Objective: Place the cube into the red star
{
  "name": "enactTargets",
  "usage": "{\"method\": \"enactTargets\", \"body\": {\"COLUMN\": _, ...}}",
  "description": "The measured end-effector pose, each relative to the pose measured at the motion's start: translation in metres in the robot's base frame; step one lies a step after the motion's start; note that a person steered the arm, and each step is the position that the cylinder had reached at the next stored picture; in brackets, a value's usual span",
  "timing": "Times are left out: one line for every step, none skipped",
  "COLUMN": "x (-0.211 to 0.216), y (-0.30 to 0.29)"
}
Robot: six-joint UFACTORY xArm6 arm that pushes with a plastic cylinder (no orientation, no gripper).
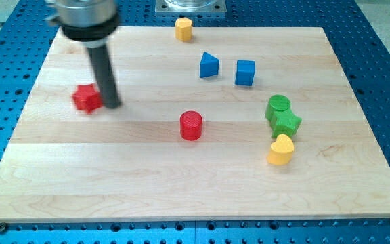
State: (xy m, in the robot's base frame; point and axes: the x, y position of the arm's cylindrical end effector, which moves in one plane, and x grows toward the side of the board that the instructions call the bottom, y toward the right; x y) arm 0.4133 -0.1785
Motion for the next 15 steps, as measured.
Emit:
{"method": "enactTargets", "body": {"x": 0.0, "y": -0.057}}
{"method": "enactTargets", "body": {"x": 0.009, "y": 0.034}}
{"method": "enactTargets", "body": {"x": 0.005, "y": 0.14}}
{"method": "enactTargets", "body": {"x": -0.004, "y": 0.243}}
{"method": "enactTargets", "body": {"x": -0.02, "y": 0.337}}
{"method": "enactTargets", "body": {"x": -0.053, "y": 0.377}}
{"method": "enactTargets", "body": {"x": -0.073, "y": 0.331}}
{"method": "enactTargets", "body": {"x": -0.051, "y": 0.218}}
{"method": "enactTargets", "body": {"x": -0.038, "y": 0.1}}
{"method": "enactTargets", "body": {"x": -0.038, "y": 0.077}}
{"method": "enactTargets", "body": {"x": -0.048, "y": 0.078}}
{"method": "enactTargets", "body": {"x": -0.047, "y": 0.021}}
{"method": "enactTargets", "body": {"x": -0.047, "y": -0.029}}
{"method": "enactTargets", "body": {"x": -0.034, "y": -0.044}}
{"method": "enactTargets", "body": {"x": -0.024, "y": 0.033}}
